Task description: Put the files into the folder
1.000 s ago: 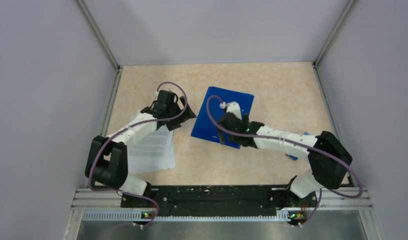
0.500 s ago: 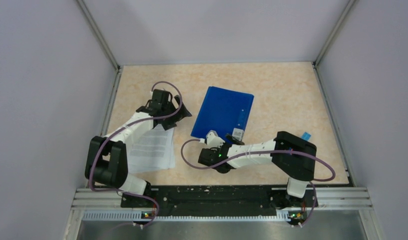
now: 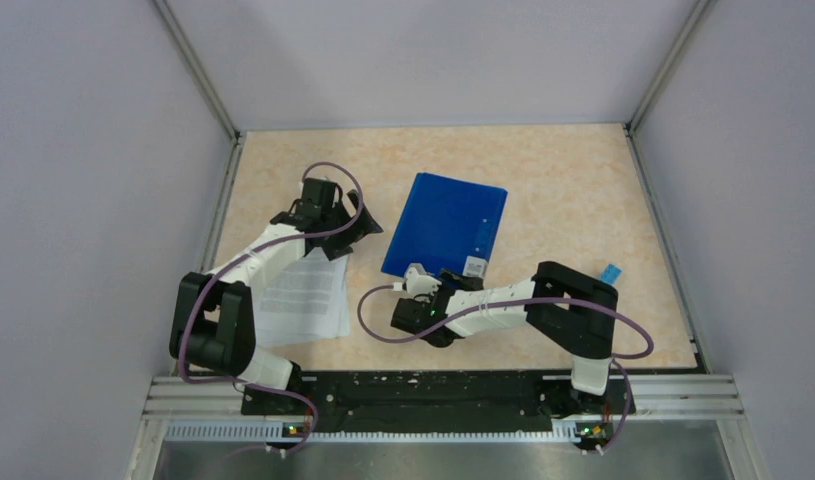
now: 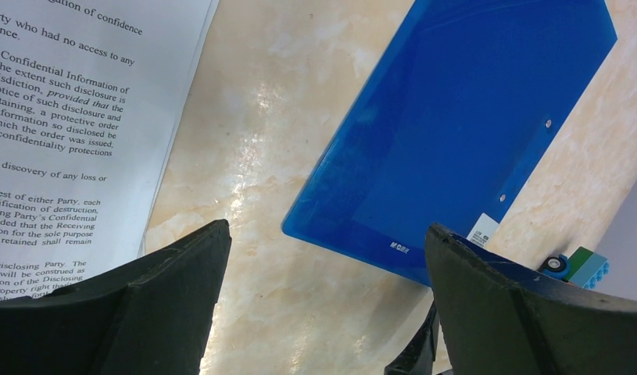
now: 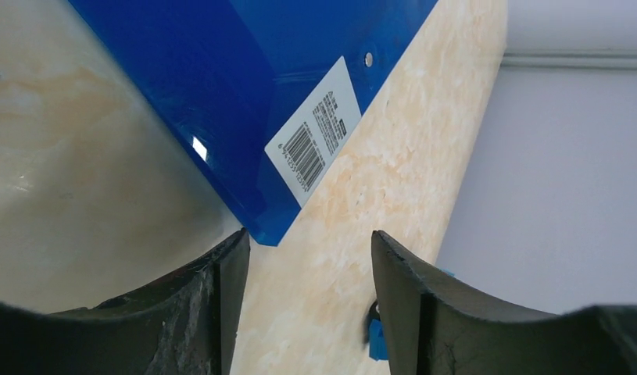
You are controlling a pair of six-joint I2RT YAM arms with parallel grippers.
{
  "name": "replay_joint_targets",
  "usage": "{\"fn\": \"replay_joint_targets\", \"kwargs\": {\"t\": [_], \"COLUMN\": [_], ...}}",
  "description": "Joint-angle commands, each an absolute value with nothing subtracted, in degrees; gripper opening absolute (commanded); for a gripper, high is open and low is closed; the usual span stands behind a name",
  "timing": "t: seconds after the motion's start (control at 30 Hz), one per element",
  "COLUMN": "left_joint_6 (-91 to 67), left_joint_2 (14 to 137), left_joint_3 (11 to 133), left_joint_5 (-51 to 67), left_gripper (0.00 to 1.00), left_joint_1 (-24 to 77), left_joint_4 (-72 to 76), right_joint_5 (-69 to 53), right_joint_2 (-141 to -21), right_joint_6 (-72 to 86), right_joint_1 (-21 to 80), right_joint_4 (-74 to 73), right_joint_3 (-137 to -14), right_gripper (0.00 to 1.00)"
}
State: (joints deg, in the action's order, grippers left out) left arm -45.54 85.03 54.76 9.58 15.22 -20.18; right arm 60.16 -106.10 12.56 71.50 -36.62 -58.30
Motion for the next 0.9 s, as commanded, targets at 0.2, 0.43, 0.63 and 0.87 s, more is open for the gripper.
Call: {"fn": "replay_joint_targets", "kwargs": {"t": [0.2, 0.43, 0.63, 0.87], "left_joint_6": [-44.7, -44.6, -44.6, -44.6], "left_joint_2": [82.9, 82.5, 82.7, 82.7], "left_joint_3": [56.2, 55.5, 55.2, 54.8], "left_joint_5": [10.8, 11.4, 11.9, 12.4], "left_gripper": [0.98, 0.98, 0.98, 0.98], "left_joint_1": [14.0, 13.4, 13.0, 12.3], "left_joint_4": [-18.9, -18.6, -18.1, -17.7], "right_joint_5": [62.0, 63.5, 64.9, 66.2], "right_joint_2": [-110.9, -112.4, -113.3, -113.5], "right_joint_6": [6.5, 6.0, 5.3, 4.9], "right_joint_1": [71.6, 71.1, 70.0, 68.9], "right_joint_4": [-29.0, -28.6, -27.6, -25.9], "right_joint_3": [-59.1, -60.0, -60.3, -60.1], "right_gripper": [0.53, 0.51, 0.48, 0.44]}}
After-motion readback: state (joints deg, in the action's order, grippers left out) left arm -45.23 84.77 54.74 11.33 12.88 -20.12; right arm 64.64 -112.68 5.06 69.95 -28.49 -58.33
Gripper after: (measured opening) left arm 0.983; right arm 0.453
